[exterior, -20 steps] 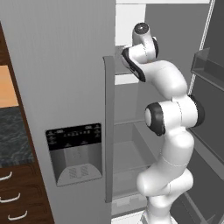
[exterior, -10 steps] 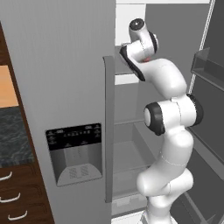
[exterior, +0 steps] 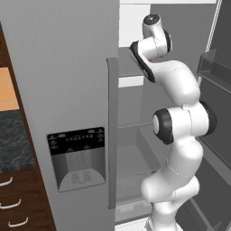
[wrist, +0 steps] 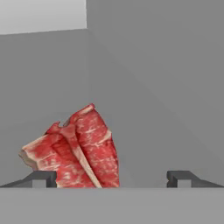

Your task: Place one lemon wedge and one steak in each tupperware on the nearby counter, to pack two identical lunches.

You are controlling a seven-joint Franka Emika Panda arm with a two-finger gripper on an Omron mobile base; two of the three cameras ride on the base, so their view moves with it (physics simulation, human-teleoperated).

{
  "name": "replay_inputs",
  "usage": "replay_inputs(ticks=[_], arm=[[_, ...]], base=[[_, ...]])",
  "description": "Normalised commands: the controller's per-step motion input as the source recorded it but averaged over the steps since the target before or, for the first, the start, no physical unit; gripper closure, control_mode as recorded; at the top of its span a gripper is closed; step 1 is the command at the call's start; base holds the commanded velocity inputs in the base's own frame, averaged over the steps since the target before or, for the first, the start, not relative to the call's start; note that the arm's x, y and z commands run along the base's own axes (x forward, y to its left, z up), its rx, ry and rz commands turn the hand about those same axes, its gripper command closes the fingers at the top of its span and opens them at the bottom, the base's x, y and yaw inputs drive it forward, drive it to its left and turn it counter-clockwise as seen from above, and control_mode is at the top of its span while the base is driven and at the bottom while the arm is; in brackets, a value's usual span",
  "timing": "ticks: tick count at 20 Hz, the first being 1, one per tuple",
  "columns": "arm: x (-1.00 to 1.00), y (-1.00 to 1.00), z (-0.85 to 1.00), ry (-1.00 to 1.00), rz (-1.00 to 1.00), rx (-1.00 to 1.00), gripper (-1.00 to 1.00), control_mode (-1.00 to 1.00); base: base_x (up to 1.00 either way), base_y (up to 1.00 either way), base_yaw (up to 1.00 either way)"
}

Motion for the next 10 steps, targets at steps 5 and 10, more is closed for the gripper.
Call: replay_inputs(ticks=[5, 10], arm=[[-0.17, 0.11, -0.50, 0.02, 0.11, 0.07, -1.00, -1.00], [0.17, 0.10, -0.10, 0.00, 0.08, 0.11, -1.00, -1.00]], base=[[0.00, 0.00, 0.00], [0.00, 0.00, 0.00]])
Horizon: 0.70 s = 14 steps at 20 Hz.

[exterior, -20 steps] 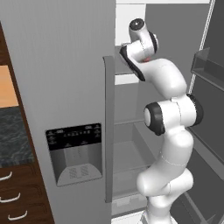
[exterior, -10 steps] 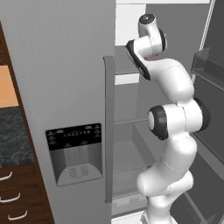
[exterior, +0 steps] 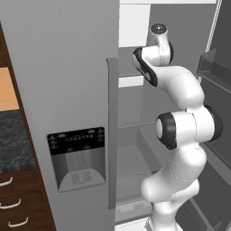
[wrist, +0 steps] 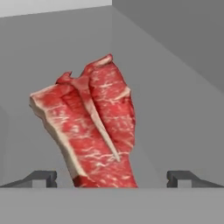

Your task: Place one lemon wedge and one steak in each tupperware on the nearby counter, to pack two identical lunches.

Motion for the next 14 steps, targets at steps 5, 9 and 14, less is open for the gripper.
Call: replay_inputs(ticks=[5, 9, 14], arm=[[0.15, 0.12, -0.18, -0.01, 0.05, 0.04, 1.00, -1.00], [0.01, 0.01, -0.07, -0.10, 0.02, 0.05, 1.00, -1.00], [-0.66, 0.16, -0.19, -0.21, 0.06, 0.01, 1.00, -1.00]], base=[[0.00, 0.00, 0.00], [0.00, 0.00, 0.00], [0.00, 0.00, 0.00]])
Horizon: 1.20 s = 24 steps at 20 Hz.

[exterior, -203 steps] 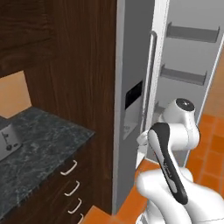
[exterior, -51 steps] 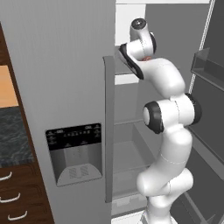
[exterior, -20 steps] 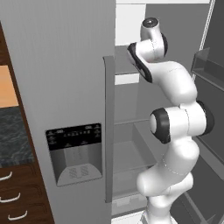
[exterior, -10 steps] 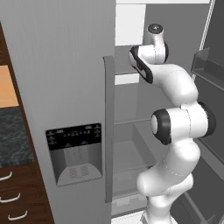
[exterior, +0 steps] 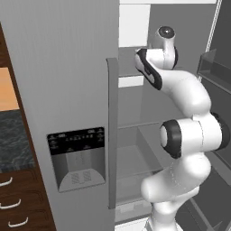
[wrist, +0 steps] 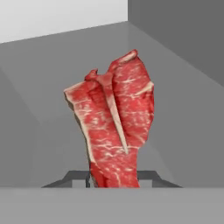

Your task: Place one lemon wedge and one steak in each tupperware on the nearby counter, to pack two identical lunches.

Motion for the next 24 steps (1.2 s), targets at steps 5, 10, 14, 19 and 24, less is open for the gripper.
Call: replay_inputs(ticks=[5, 10, 14, 19, 24], arm=[[-1.00, 0.12, -0.04, -0.22, 0.01, 0.00, 1.00, -1.00], [-1.00, 0.00, 0.32, -0.08, 0.00, 0.00, 1.00, -1.00], [-1.00, 0.04, 0.53, 0.00, 0.00, 0.00, 1.00, -1.00], [-1.00, 0.15, 0.13, 0.02, 0.00, 0.00, 1.00, -1.00], [-1.00, 0.23, 0.00, 0.03, 0.00, 0.00, 1.00, -1.00]], base=[[0.00, 0.00, 0.00], [0.00, 0.00, 0.00], [0.00, 0.00, 0.00], [0.00, 0.00, 0.00], [0.00, 0.00, 0.00]])
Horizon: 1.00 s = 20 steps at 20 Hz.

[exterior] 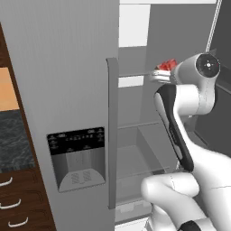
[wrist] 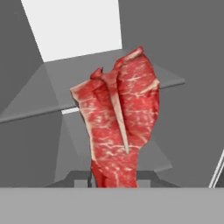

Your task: Place one lemon wedge and one steak in each tupperware on the nearby counter, to pack two identical lunches.

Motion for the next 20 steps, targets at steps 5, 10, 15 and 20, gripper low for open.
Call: replay_inputs(ticks=[5, 10, 15, 20], arm=[[-0.97, 0.28, -0.32, 0.01, 0.00, -0.03, 1.00, -1.00], [-0.56, 0.02, -0.21, 0.00, 0.00, 0.00, 1.00, 1.00], [0.00, 0.00, 0.00, 0.00, 0.00, 0.00, 1.00, 1.00], [0.00, 0.00, 0.00, 0.00, 0.00, 0.00, 1.00, 1.00]], base=[[0.00, 0.00, 0.00], [-0.40, 0.00, 0.00], [-1.00, 0.64, 0.02], [-0.77, 1.00, 0.09]])
